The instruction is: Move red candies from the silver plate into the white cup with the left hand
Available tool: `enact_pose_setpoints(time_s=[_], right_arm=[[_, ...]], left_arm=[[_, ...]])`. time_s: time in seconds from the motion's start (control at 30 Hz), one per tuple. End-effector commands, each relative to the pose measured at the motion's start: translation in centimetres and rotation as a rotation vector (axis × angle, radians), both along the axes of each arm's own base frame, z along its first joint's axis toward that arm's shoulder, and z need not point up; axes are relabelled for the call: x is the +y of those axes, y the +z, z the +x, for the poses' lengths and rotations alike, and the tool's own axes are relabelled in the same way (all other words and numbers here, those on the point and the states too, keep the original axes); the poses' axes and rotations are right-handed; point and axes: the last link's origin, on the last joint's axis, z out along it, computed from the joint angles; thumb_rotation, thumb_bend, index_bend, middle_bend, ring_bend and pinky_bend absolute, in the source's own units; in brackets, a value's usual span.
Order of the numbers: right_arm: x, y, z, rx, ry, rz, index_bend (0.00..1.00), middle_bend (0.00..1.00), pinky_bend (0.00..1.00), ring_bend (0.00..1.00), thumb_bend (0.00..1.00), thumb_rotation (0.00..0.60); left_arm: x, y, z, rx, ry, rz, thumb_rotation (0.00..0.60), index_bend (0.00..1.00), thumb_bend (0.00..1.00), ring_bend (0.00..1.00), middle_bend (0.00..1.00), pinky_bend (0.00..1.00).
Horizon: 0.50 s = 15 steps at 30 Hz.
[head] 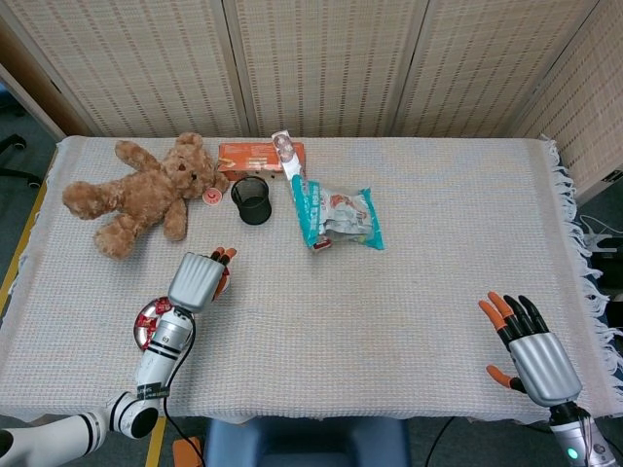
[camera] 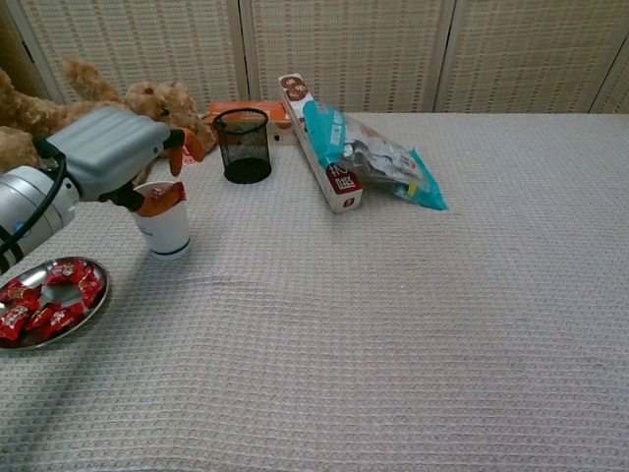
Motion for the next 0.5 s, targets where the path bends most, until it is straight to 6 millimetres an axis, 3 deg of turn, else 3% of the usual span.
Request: enact_pose_setpoints(time_s=[0.03,0.17,0.33,0.43,0.5], right_arm=[[0.0,0.0,0.0,0.0,0.001,0.002,0.0,0.0,0.0,0.0,0.07,0.6],[0.1,0.0,0.0,0.0,0.003,0.0,0.0,0.0,0.0,0.0,0.07,0.6],[0.1,0.0,0.0,0.0,0.003,0.001,0.0,0.0,0.0,0.0,0.07,0.6],[0.1,0.1,0.0,-0.003,0.007,-0.004,0.0,0.0,0.0,0.0,0.07,0.6],[0.2,0.1,0.1,-0.005,0.009,-0.006,0.0,0.0,0.0,0.0,0.07,0.6]], left_arm=[[0.0,0.2,0.1,-0.001,-0.004,0.004,0.6,0.15,0.39,0.77,0.25,1.0],[-0.3,0.5,-0.1,-0.001,0.0,0.008,0.6,0.13,0.39,0.77,0.23,1.0],[-2.0,2.3,-0.8,-0.039,-0.012,0.005,0.6,0.13,0.39,0.76,0.23,1.0],[-4.6,4.2,-2.4,-0.121,-0.016,-0.015,0.6,0.13,0.39,0.67,0.22,0.99],[-7.2,5.5,-4.6,-0.184,-0.002,-0.061,0.6,0.13,0.39,0.54,0.22,0.87]])
